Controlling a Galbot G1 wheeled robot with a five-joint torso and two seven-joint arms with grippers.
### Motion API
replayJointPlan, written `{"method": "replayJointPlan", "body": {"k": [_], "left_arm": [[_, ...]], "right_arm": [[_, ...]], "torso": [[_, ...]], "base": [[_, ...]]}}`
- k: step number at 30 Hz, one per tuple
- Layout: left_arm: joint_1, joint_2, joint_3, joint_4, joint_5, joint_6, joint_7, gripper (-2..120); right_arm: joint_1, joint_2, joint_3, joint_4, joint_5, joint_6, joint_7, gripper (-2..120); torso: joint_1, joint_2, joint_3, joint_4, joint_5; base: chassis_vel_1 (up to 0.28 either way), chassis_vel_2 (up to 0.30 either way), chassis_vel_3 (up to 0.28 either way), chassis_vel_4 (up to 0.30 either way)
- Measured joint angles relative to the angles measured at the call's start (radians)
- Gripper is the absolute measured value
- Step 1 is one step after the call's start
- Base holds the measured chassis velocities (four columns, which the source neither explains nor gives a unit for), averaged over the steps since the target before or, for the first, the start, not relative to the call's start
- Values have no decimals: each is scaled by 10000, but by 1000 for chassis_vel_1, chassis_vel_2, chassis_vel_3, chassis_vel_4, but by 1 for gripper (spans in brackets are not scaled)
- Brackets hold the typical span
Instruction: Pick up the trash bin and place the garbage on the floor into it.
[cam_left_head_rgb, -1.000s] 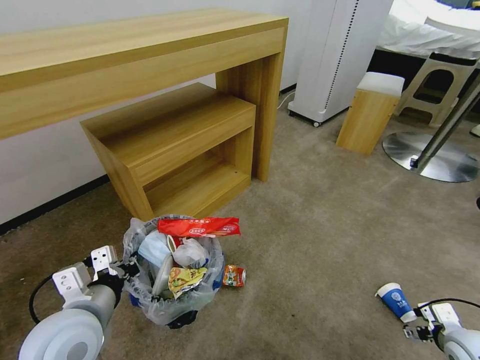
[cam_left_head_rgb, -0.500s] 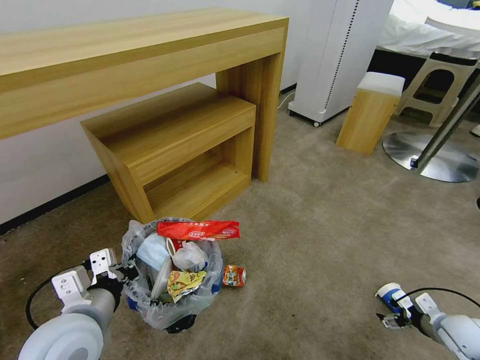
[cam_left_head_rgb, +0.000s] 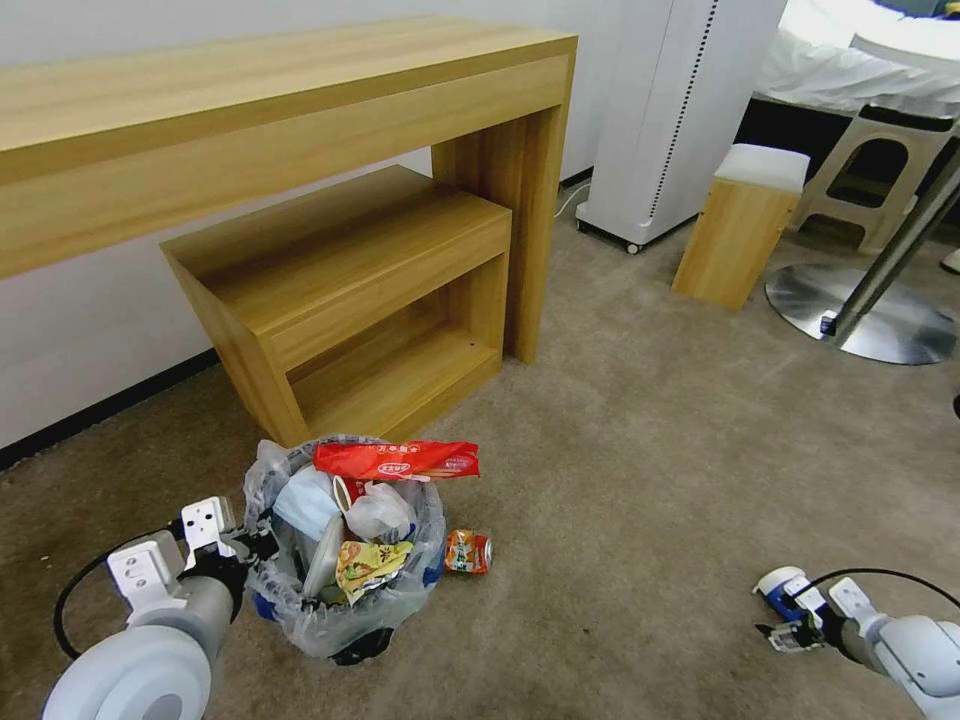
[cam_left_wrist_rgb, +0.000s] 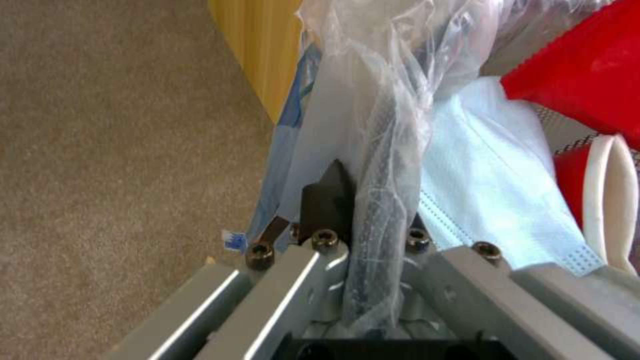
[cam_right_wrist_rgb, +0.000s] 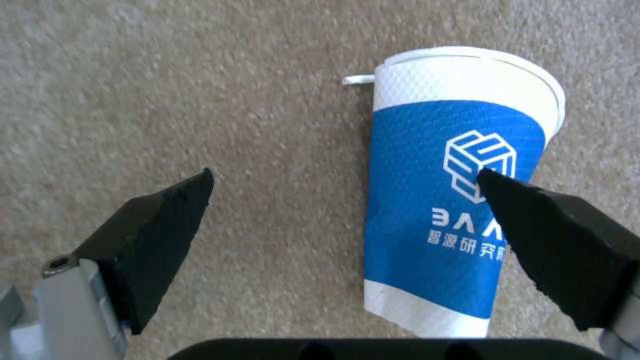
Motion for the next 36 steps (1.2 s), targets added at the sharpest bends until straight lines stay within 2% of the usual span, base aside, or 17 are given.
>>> {"method": "replayJointPlan", "body": {"k": [14,23,36], "left_arm": [[35,-28,0,-22,26,2,8,1],[46,13,-6,-76,18,2,29,1],[87,53,-31,-94,-12,0,72,1]], "right_arm": [[-173,-268,477,73,35,-336,375,100],[-509,-515,844,839,458,-233,-137,100],[-138,-387,810,156,139,-197,-168,100]], "torso": [[0,0,0,-3,3],[0,0,0,-2,2],[0,0,0,-2,1]], "base": [[0,0,0,0],[0,0,0,0],[0,0,0,0]]}}
